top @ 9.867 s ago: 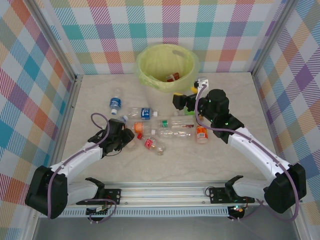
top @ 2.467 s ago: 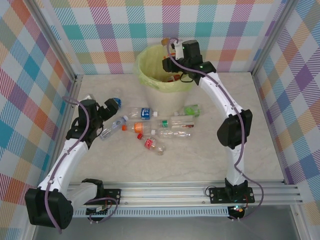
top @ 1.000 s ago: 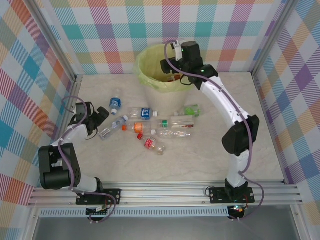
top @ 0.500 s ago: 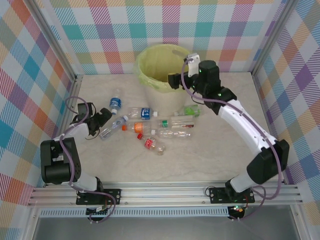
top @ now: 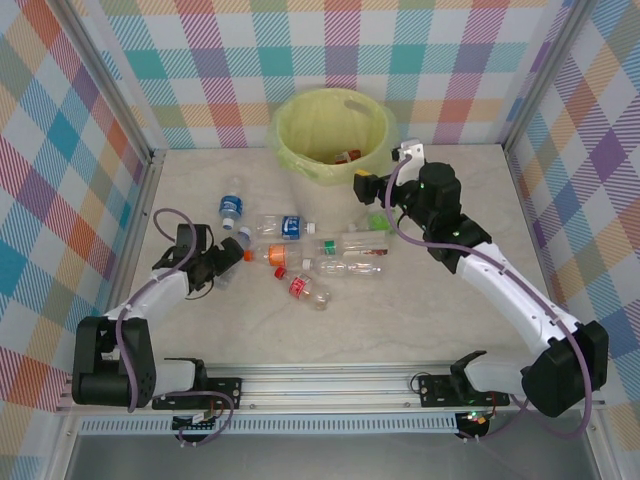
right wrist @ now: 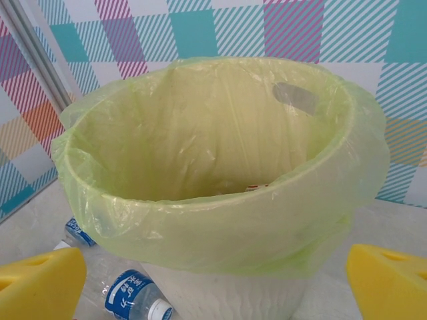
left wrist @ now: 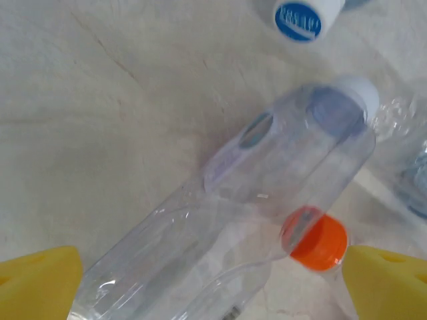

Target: Put the plastic bottles in the bin

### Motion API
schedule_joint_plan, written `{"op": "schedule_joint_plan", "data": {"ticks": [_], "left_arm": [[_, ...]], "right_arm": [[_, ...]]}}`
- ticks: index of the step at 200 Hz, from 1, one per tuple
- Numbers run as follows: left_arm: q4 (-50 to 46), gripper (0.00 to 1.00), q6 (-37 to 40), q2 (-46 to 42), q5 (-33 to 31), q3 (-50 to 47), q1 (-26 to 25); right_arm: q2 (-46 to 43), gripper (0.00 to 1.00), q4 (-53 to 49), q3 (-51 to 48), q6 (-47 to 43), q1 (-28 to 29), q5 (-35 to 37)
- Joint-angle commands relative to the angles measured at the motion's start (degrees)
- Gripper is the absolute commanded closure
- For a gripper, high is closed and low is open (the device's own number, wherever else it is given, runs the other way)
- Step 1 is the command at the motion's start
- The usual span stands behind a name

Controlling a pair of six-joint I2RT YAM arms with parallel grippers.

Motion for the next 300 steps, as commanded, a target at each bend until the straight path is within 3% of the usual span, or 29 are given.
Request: {"op": "schedule_joint_plan", "data": {"ticks": [1, 60, 121, 160, 219, 300], "left_arm": [[-3.59, 0.00, 1.83, -0.80, -3.23, -2.38, -1.29], [-3.77, 0.00, 8.38, 5.15, -2.44, -0.25, -4.53], [-5.33, 0.01, 9.37, 13.37, -4.21, 6.71, -5.23], [-8.05, 0.13, 11.98, 16.24, -4.00, 10.64, -5.37], [-8.45, 0.41, 14.67, 13.97, -4.99, 11.17, -5.33], [-6.02, 0.54, 12.76, 4.93, -1.71, 6.40, -6.87]], "right_arm": [[0.00, 0.00, 4.26, -0.27, 1.64, 0.38, 0.78], [0.74, 0.00, 4.01, -0.54, 2.98, 0.38, 1.57], [0.54, 0.00, 2.87, -0.80, 3.05, 0.41, 3.43], [-0.20, 0.00, 2.56, -1.41, 2.81, 0.46, 4.63], [-0.80, 0.00, 2.51, -2.12, 3.32, 0.41, 5.35], [0.01, 0.00, 3.25, -2.16, 3.89, 0.35, 5.74]]}}
